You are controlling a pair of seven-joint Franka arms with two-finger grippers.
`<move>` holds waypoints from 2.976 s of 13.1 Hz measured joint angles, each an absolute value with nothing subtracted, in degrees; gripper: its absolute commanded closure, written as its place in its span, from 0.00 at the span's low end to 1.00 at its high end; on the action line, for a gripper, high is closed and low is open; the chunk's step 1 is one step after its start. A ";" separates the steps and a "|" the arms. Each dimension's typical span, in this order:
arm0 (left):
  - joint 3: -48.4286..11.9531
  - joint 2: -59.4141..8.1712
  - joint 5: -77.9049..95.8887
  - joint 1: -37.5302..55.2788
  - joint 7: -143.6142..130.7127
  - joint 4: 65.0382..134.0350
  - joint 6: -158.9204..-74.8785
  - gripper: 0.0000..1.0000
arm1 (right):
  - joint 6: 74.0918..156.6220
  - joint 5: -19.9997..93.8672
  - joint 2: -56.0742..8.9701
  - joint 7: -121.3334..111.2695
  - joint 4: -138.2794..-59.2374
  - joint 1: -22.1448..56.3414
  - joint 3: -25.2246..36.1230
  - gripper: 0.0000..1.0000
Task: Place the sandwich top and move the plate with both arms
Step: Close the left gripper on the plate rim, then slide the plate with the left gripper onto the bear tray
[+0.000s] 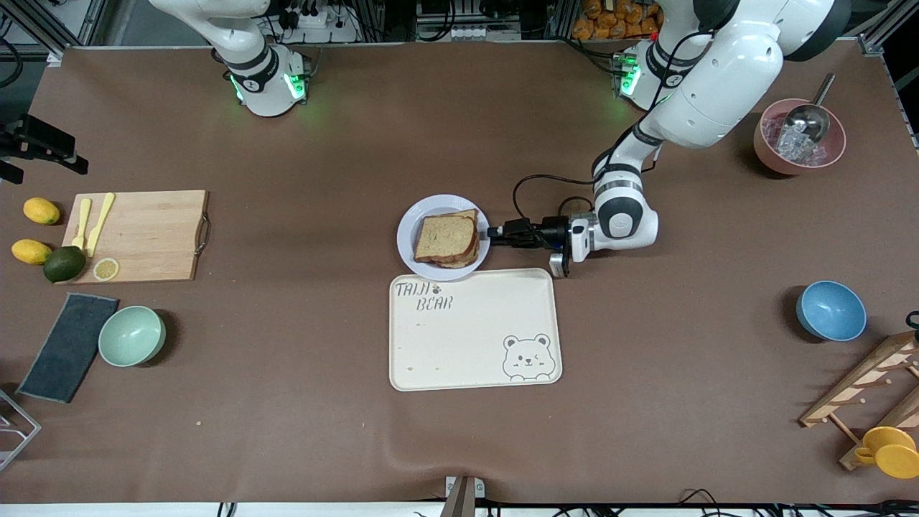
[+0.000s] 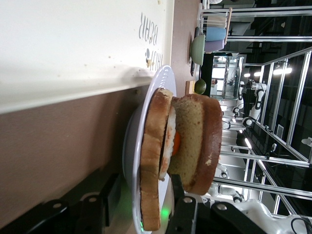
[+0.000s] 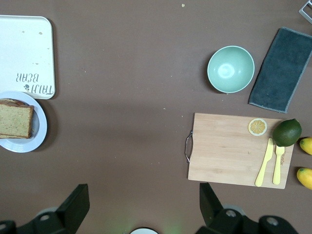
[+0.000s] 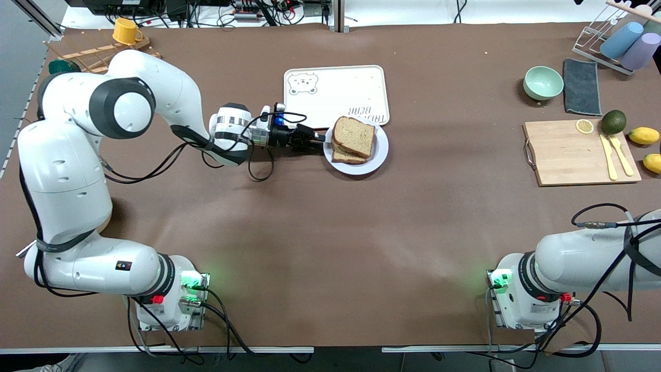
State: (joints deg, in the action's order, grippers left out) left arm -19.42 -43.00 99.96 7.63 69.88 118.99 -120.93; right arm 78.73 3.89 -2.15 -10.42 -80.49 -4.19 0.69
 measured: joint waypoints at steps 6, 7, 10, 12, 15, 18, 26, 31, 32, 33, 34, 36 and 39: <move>-19.42 -43.49 99.99 7.69 70.25 118.47 -120.33 0.58 | 78.73 3.87 -2.19 -10.42 -80.51 -4.19 0.73 0.00; -19.42 -43.50 99.99 7.71 70.48 118.46 -120.32 0.59 | 78.80 3.87 -2.22 -10.42 -80.51 -4.19 0.74 0.00; -19.42 -43.59 100.00 7.74 71.09 118.43 -120.22 0.61 | 79.17 3.87 -2.26 -10.42 -80.52 -4.18 0.52 0.00; -19.42 -43.62 100.00 7.74 71.17 118.40 -120.22 0.62 | 79.19 3.87 -2.27 -10.42 -80.52 -4.17 0.35 0.00; -19.42 -43.68 100.00 8.26 71.34 118.04 -120.81 0.63 | 79.21 3.87 -2.29 -10.42 -80.52 -4.17 0.35 0.00; -19.41 -43.81 100.67 9.18 71.34 117.39 -121.72 0.67 | 79.28 3.87 -2.29 -10.42 -80.52 -4.17 0.35 0.00; -19.26 -43.93 101.37 9.78 71.35 117.04 -122.46 0.98 | 79.38 3.87 -2.41 -10.42 -80.67 -4.17 0.34 0.00; -19.20 -44.01 101.37 9.79 72.41 117.03 -122.60 1.00 | 79.50 3.87 -2.98 -10.42 -80.77 -4.17 0.39 0.00; -19.20 -44.01 101.37 9.79 72.43 117.03 -122.60 1.00 | 79.51 3.87 -2.99 -10.42 -80.77 -4.17 0.40 0.00; -19.20 -44.01 101.37 9.79 72.44 117.03 -122.60 1.00 | 79.51 3.87 -2.99 -10.42 -80.77 -4.17 0.39 0.00; -19.20 -44.01 101.37 9.79 72.44 117.03 -122.60 1.00 | 79.51 3.87 -2.99 -10.42 -80.77 -4.17 0.39 0.00; -19.20 -44.04 101.37 9.82 72.53 116.95 -122.60 1.00 | 79.51 3.87 -2.99 -10.42 -80.77 -4.17 0.39 0.00; -19.31 -44.39 101.37 9.98 72.98 116.33 -122.62 1.00 | 79.51 3.87 -2.99 -10.42 -80.77 -4.17 0.38 0.00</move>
State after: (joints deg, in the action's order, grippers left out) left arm -19.31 -44.39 101.37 9.98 72.98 116.33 -122.62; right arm 79.51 3.87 -2.99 -10.42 -80.77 -4.17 0.38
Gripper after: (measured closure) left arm 0.952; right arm 0.000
